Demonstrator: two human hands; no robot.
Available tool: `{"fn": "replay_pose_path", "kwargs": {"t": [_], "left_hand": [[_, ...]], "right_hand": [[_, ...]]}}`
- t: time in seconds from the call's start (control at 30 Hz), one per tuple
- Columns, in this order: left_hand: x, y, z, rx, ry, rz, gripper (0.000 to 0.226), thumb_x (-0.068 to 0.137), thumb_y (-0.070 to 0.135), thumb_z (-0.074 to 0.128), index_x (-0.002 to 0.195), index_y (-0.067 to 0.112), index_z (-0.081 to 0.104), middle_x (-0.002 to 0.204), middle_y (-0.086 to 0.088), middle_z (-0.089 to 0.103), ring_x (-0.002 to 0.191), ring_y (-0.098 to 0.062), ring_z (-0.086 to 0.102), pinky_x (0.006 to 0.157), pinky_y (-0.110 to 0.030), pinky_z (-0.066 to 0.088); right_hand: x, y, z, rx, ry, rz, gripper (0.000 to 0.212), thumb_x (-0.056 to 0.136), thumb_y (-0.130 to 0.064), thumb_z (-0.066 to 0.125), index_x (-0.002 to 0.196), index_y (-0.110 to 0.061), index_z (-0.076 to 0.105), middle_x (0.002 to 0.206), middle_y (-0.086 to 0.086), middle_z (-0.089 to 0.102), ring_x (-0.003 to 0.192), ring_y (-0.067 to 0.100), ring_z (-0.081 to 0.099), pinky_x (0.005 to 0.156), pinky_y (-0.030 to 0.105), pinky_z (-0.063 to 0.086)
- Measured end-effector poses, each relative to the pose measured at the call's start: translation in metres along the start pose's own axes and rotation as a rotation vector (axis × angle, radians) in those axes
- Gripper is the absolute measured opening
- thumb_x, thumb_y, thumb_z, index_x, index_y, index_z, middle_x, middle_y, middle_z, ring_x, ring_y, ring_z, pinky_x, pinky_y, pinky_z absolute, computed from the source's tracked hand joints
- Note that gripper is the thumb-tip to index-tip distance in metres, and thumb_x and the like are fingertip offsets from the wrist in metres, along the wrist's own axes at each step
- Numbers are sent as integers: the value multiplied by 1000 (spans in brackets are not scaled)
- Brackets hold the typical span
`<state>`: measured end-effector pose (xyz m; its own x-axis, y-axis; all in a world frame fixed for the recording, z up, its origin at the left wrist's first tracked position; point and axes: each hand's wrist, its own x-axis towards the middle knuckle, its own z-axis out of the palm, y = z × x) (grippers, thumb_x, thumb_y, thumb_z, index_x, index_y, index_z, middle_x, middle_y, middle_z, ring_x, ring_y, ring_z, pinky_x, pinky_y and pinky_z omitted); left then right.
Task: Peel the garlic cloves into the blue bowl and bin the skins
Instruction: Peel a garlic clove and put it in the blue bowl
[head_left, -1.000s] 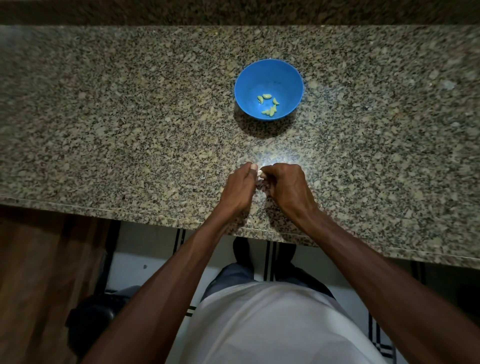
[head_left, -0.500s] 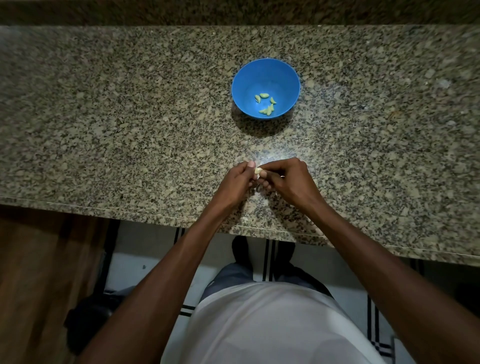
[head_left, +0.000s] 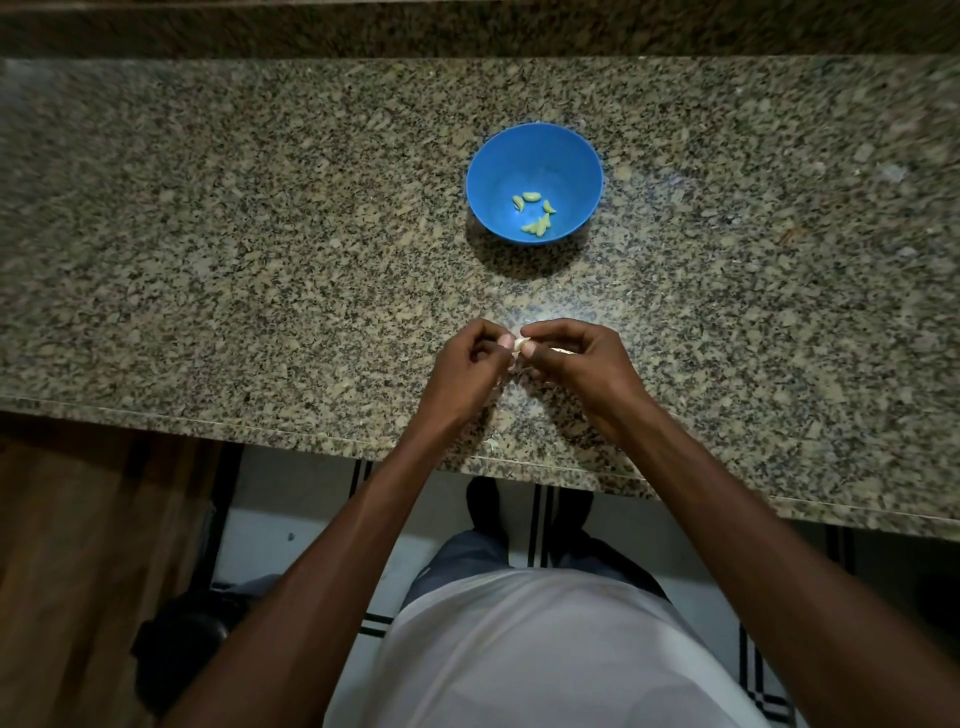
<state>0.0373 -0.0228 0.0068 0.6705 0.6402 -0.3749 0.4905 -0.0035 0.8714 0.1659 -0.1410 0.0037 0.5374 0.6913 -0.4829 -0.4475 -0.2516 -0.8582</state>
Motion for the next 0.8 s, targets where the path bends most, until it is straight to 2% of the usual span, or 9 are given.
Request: {"fn": "replay_pose_path", "kwargs": {"t": [0.07, 0.13, 0.2, 0.3, 0.43, 0.5, 0.6, 0.7, 0.8], "left_hand": [[1, -2, -3, -12, 39, 22, 6, 102, 22, 65, 104, 18, 70, 96, 0, 74, 91, -17, 71, 83, -40, 62], [0, -1, -6, -7, 50, 65, 7, 99, 16, 69, 104, 18, 74, 97, 4, 76, 92, -10, 72, 85, -35, 62], [-1, -1, -9, -14, 29, 88, 11, 95, 15, 75, 106, 16, 75, 97, 4, 77, 93, -11, 73, 84, -32, 62], [-1, 2, -11, 3, 1, 119, 22, 88, 13, 83, 109, 13, 76, 97, -1, 77, 92, -14, 74, 83, -29, 63], [0, 9, -11, 63, 46, 150, 16, 88, 18, 83, 102, 11, 80, 94, 2, 79, 87, -7, 76, 79, -22, 61], [1, 9, -11, 4, 19, 109, 15, 88, 17, 83, 101, 9, 80, 93, -2, 80, 87, -12, 78, 80, -27, 62], [3, 7, -14, -160, -59, 7, 19, 90, 13, 80, 106, 3, 79, 101, -10, 80, 97, -24, 77, 90, -37, 63], [5, 7, -15, -297, -117, -119, 21, 92, 11, 78, 110, 0, 77, 106, -15, 79, 98, -25, 76, 89, -32, 61], [7, 9, -15, -409, -149, -228, 22, 93, 10, 76, 111, -2, 76, 106, -16, 78, 94, -21, 75, 84, -26, 59]], "right_hand": [[1, 1, 0, -39, 18, -23, 20, 87, -7, 84, 106, -4, 79, 100, 13, 80, 91, 27, 76, 76, 32, 63], [2, 1, 0, -81, 26, -41, 17, 87, -9, 84, 104, -6, 80, 98, 11, 80, 91, 31, 77, 77, 37, 63], [2, 1, 0, -134, 23, -67, 16, 87, -12, 85, 102, -9, 81, 97, 8, 81, 91, 31, 78, 80, 42, 64], [1, 0, -1, -187, 27, -101, 17, 86, -15, 86, 102, -10, 83, 95, 5, 81, 89, 26, 79, 82, 42, 65], [1, 1, -2, -285, 43, -158, 18, 86, -22, 88, 102, -16, 84, 94, -2, 82, 86, 17, 79, 80, 41, 66], [1, 2, -3, -284, 52, -169, 16, 88, -21, 86, 103, -16, 84, 95, -4, 82, 88, 15, 79, 82, 43, 66], [2, 3, -7, -286, 50, -180, 14, 90, -17, 83, 104, -16, 83, 96, -5, 82, 89, 14, 79, 85, 42, 65], [2, 2, -8, -272, 23, -187, 13, 91, -11, 80, 103, -15, 82, 96, -4, 82, 88, 18, 78, 83, 40, 65], [2, 0, -9, -242, 5, -204, 14, 92, -4, 77, 105, -9, 81, 96, 1, 82, 86, 18, 78, 74, 29, 62]]}}
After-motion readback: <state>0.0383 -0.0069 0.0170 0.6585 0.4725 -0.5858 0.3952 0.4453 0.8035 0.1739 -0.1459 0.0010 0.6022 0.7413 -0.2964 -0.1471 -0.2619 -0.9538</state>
